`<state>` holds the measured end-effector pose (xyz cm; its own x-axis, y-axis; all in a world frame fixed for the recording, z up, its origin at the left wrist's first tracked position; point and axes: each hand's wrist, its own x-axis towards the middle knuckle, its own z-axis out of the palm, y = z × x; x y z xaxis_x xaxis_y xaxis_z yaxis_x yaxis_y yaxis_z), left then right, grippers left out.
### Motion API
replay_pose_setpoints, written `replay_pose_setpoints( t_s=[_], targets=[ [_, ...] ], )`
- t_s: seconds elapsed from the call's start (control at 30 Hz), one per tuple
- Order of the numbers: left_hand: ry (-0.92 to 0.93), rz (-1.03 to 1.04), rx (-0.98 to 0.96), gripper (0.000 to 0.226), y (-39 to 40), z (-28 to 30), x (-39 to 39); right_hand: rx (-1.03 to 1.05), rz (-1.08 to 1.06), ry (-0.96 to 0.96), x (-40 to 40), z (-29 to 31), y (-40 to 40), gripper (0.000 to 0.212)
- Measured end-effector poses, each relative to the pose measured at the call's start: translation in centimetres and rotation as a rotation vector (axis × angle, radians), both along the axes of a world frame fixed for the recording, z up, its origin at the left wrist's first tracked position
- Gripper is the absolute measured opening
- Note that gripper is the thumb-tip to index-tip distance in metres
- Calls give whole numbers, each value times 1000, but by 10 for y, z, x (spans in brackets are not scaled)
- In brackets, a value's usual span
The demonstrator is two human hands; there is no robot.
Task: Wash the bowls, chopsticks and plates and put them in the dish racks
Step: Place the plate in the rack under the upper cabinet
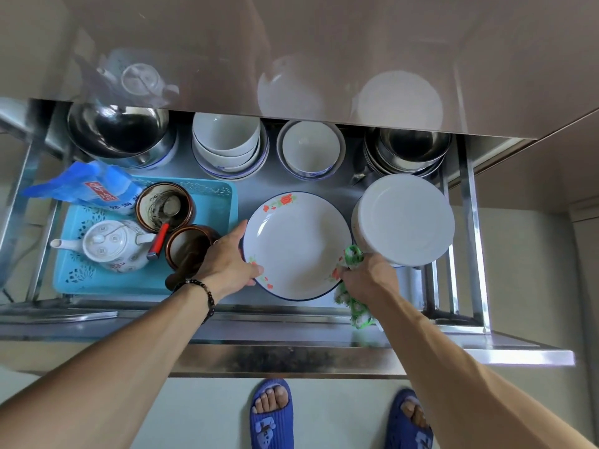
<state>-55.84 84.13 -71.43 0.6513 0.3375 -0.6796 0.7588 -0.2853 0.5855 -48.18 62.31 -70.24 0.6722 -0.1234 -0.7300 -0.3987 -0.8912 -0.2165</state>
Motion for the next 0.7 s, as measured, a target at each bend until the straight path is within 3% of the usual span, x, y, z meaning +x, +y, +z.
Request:
replay_pose_setpoints(
  t_s=[0.2, 0.33, 0.5, 0.7],
  targets=[
    [23, 7, 8, 65, -5, 17, 0, -2, -27, -79, -12, 10, 2, 45],
    [25, -227, 256, 60, -13, 53, -11, 56, -79, -117, -24, 43, -2, 41],
    [-128, -404, 377, 57, -39, 121, -26, 185, -74, -186, -36, 106, -3, 50],
    [-207, -535, 535, 65, -75, 206, -37, 150, 94, -354, -37, 207, -35, 46]
  ],
)
